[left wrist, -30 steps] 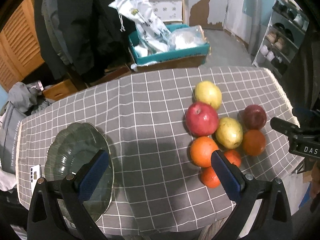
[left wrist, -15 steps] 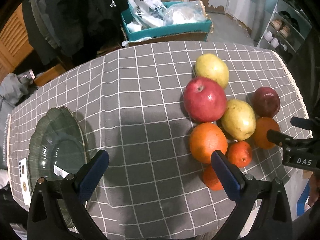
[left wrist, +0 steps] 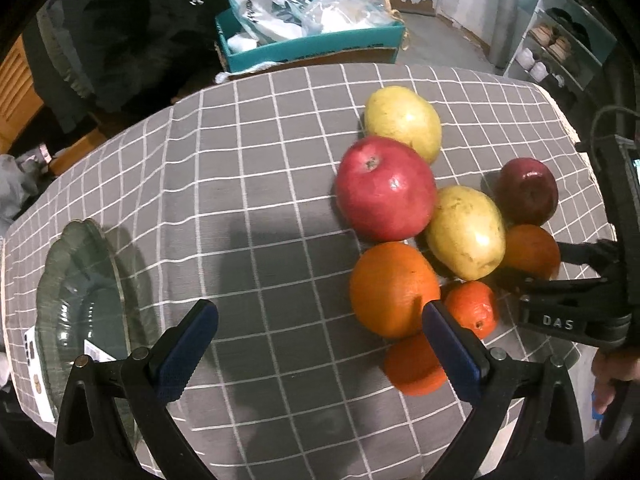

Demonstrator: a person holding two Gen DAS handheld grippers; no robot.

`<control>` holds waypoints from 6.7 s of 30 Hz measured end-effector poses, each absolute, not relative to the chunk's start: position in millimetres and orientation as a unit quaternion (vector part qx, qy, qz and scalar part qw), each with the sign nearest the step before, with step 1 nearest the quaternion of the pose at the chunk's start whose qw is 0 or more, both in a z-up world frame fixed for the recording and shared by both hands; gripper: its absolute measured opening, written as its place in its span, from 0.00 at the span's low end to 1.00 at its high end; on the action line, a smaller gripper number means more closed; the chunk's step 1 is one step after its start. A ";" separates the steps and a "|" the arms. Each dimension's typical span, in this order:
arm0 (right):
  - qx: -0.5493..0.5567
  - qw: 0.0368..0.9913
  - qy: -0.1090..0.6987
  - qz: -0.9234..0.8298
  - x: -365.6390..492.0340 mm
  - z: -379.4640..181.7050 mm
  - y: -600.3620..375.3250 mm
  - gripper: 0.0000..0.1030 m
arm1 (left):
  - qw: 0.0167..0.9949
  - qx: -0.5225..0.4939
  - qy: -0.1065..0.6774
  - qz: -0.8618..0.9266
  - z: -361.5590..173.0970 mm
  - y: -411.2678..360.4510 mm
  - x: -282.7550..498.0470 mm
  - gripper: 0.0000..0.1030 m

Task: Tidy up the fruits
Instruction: 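Move both tools toward the fruit cluster and lower the right tool over the large orange, then grasp the large orange with the right tool while the left tool grasps a small orange, then carry the large orange with the right tool while the left tool carries the small orange toward the green bowl, then open the right tool to drop the large orange while the left tool releases the small orange into the bowl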

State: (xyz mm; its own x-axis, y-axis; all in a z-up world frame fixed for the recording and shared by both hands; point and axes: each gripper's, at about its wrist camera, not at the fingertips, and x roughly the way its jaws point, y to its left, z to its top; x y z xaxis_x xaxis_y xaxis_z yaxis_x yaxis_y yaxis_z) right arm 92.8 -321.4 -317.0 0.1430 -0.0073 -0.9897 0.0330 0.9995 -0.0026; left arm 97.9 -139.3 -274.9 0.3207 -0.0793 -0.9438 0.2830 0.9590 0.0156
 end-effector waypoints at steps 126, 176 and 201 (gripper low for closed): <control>-0.049 0.914 0.386 0.118 76.0 -88.5 -131.0 0.65 | 0.915 -0.075 0.397 0.004 -118.8 55.4 55.2 0.59; -0.080 0.799 0.556 0.215 126.9 -259.0 18.2 0.65 | 0.791 -0.121 0.592 0.097 -303.1 161.0 81.5 0.59; -0.052 0.768 0.596 0.229 132.1 -273.5 19.0 0.67 | 0.804 -0.088 0.578 0.113 -286.3 158.4 73.9 0.79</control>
